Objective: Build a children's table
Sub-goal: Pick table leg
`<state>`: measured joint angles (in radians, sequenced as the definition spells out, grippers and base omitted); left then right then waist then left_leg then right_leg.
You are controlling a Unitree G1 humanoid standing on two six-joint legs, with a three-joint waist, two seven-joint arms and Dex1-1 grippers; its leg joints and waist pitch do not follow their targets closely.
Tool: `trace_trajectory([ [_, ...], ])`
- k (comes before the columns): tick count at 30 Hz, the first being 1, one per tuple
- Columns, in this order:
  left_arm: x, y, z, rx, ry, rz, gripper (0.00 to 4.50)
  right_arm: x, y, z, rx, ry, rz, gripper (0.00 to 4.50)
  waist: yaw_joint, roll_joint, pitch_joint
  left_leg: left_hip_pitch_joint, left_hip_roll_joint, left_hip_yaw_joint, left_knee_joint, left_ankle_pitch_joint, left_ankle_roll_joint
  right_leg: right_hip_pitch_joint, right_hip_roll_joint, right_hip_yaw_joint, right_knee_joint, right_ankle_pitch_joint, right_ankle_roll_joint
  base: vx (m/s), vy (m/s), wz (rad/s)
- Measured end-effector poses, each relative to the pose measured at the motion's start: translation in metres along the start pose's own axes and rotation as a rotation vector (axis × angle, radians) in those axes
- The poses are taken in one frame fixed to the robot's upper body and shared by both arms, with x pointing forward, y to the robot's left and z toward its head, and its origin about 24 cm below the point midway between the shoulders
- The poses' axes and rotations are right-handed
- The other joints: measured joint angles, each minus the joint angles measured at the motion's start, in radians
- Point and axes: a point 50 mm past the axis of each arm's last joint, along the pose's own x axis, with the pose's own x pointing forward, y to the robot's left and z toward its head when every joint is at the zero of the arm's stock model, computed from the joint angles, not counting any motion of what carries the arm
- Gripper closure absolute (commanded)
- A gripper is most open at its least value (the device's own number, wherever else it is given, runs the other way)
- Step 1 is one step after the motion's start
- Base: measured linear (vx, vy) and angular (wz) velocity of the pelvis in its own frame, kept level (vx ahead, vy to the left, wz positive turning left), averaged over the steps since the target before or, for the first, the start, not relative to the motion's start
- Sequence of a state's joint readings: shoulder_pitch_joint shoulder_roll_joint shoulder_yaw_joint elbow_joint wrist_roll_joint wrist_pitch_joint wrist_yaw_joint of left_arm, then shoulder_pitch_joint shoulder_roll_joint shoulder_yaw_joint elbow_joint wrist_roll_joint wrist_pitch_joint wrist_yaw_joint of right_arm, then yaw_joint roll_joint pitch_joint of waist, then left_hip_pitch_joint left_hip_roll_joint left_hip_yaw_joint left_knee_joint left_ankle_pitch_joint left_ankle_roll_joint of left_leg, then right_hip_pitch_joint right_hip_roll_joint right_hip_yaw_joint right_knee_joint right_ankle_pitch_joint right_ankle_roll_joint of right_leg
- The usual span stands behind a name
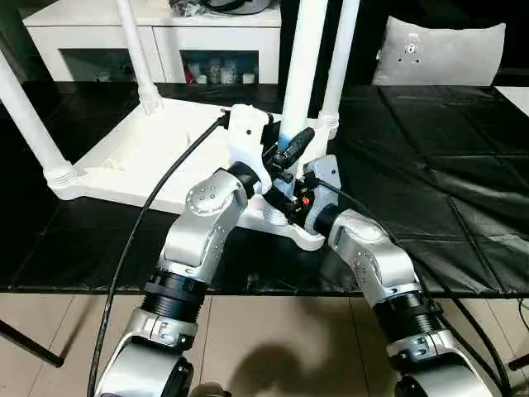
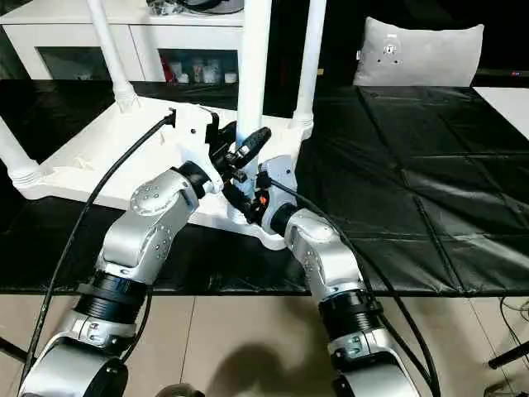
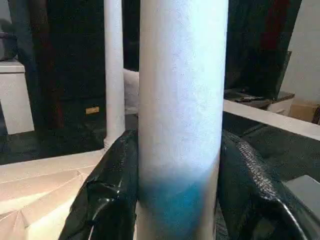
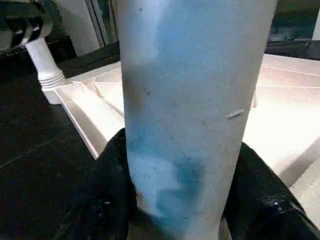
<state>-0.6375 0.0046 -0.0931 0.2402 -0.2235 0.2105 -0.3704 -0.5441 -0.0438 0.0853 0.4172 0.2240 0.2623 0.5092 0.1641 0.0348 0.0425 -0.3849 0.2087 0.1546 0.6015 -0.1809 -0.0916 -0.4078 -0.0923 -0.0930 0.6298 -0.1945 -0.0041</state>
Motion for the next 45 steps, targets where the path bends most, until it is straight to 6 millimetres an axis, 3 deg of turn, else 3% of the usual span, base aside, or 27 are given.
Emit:
trace_trajectory([
  [4,0.0,0.0,0.0,-0.004,-0.001,0.002,2.65,0.0,0.0,0.0,0.002,0.0,0.001,2.54,-0.001,0.0,0.0,0.0,0.0,0.0,0.0,0.0,0.0,0.0,0.0,0.0,0.0,0.0,0.0,0.0,0.0,0.0],
  [5,0.0,0.0,0.0,-0.006,-0.001,0.003,2.65,0.0,0.0,0.0,0.006,-0.001,0.002,1.98,-0.002,0.0,0.0,0.0,0.0,0.0,0.0,0.0,0.0,0.0,0.0,0.0,0.0,0.0,0.0,0.0,0.0,0.0],
  [6,0.0,0.0,0.0,-0.006,0.0,0.003,2.65,0.0,0.0,0.0,0.01,-0.001,0.002,1.84,-0.002,0.0,0.0,0.0,0.0,0.0,0.0,0.0,0.0,0.0,0.0,0.0,0.0,0.0,0.0,0.0,0.0,0.0],
  [16,0.001,0.011,0.002,-0.069,-0.014,0.046,2.66,-0.003,-0.01,0.002,0.081,-0.023,-0.008,1.07,-0.009,0.0,0.0,0.0,0.0,0.0,0.0,0.0,0.0,0.0,0.0,0.0,0.0,0.0,0.0,0.0,0.0,0.0],
  [24,-0.005,0.024,0.003,-0.136,0.004,0.052,2.66,-0.016,-0.018,0.019,0.188,-0.113,0.051,0.43,-0.011,0.0,0.0,0.0,0.0,0.0,0.0,0.0,0.0,0.0,0.0,0.0,0.0,0.0,0.0,0.0,0.0,0.0],
  [26,-0.008,0.029,0.002,-0.184,0.012,0.051,2.66,-0.023,-0.025,0.025,0.22,-0.141,0.06,0.08,-0.011,0.0,0.0,0.0,0.0,0.0,0.0,0.0,0.0,0.0,0.0,0.0,0.0,0.0,0.0,0.0,0.0,0.0],
  [29,-0.015,0.036,0.004,-0.287,0.006,0.036,2.66,-0.043,-0.045,0.034,0.256,-0.173,0.027,0.01,-0.004,0.0,0.0,0.0,0.0,0.0,0.0,0.0,0.0,0.0,0.0,0.0,0.0,0.0,0.0,0.0,0.0,0.0],
  [33,-0.021,0.036,0.011,-0.447,-0.011,-0.061,2.66,-0.056,-0.055,0.037,0.308,-0.184,0.051,0.0,-0.002,0.0,0.001,0.0,0.0,0.001,0.0,0.0,0.0,0.0,0.0,0.0,0.0,0.0,0.0,0.0,0.0,0.0],
  [41,-0.031,0.019,0.023,-0.61,-0.047,-0.292,2.66,-0.061,-0.045,0.041,0.382,-0.196,0.218,0.0,0.004,0.0,0.001,0.0,0.0,0.001,0.0,0.0,0.0,0.0,0.0,0.0,0.0,0.0,-0.001,0.0,0.0,0.0],
  [45,-0.038,0.014,0.034,-0.606,-0.067,-0.41,2.66,-0.066,-0.041,0.04,0.386,-0.192,0.281,0.0,0.008,0.0,0.001,0.0,0.0,0.001,0.0,0.0,0.0,0.0,0.0,0.0,0.0,0.0,0.0,0.0,0.0,0.0],
])
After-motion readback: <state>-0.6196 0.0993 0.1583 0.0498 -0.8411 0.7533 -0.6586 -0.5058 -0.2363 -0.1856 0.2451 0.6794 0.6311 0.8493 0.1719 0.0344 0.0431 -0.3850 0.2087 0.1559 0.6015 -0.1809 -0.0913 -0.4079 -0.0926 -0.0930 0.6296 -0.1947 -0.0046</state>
